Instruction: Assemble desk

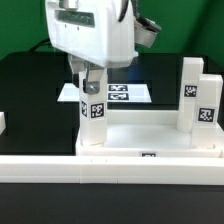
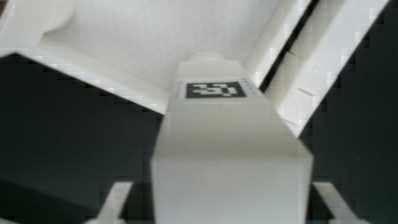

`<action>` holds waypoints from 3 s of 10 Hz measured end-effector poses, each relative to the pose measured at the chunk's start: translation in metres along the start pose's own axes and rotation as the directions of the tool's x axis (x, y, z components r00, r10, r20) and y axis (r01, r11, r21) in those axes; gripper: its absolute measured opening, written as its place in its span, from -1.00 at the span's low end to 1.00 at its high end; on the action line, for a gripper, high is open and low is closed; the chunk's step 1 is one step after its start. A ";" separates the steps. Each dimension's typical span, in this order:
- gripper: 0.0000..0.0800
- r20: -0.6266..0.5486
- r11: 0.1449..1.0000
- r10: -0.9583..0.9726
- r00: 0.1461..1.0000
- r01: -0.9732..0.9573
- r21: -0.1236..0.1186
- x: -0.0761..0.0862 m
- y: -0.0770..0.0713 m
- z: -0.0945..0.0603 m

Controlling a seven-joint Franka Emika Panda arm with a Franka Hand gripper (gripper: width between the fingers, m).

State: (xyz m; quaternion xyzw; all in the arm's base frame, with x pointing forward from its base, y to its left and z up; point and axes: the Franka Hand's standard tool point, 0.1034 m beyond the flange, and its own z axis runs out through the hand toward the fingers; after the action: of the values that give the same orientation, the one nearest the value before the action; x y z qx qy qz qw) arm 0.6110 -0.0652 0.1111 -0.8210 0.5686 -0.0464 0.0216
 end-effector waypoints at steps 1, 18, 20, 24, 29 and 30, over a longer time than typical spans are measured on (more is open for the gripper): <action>-0.27 0.000 0.999 0.049 0.999 -0.049 0.000 0.000 0.000 0.000; 0.62 0.030 0.980 0.198 0.980 -0.198 0.005 -0.008 -0.004 0.001; 0.62 0.028 0.999 0.033 0.999 -0.033 0.009 -0.009 -0.004 0.001; 0.62 0.017 0.944 -0.329 0.944 0.329 0.003 -0.019 -0.008 0.001; 0.62 0.010 0.678 -0.735 0.678 0.735 -0.008 -0.016 -0.008 0.000; 0.62 0.010 0.604 -0.797 0.604 0.797 -0.012 -0.015 -0.008 0.000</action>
Offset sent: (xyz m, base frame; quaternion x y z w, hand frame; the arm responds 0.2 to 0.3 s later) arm -0.0073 0.0004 -0.0036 0.0150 -0.0293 0.2671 0.9631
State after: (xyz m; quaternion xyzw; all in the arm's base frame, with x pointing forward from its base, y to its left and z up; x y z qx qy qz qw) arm 0.6129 -0.0484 0.1106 -0.9885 0.1444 -0.0452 -0.0064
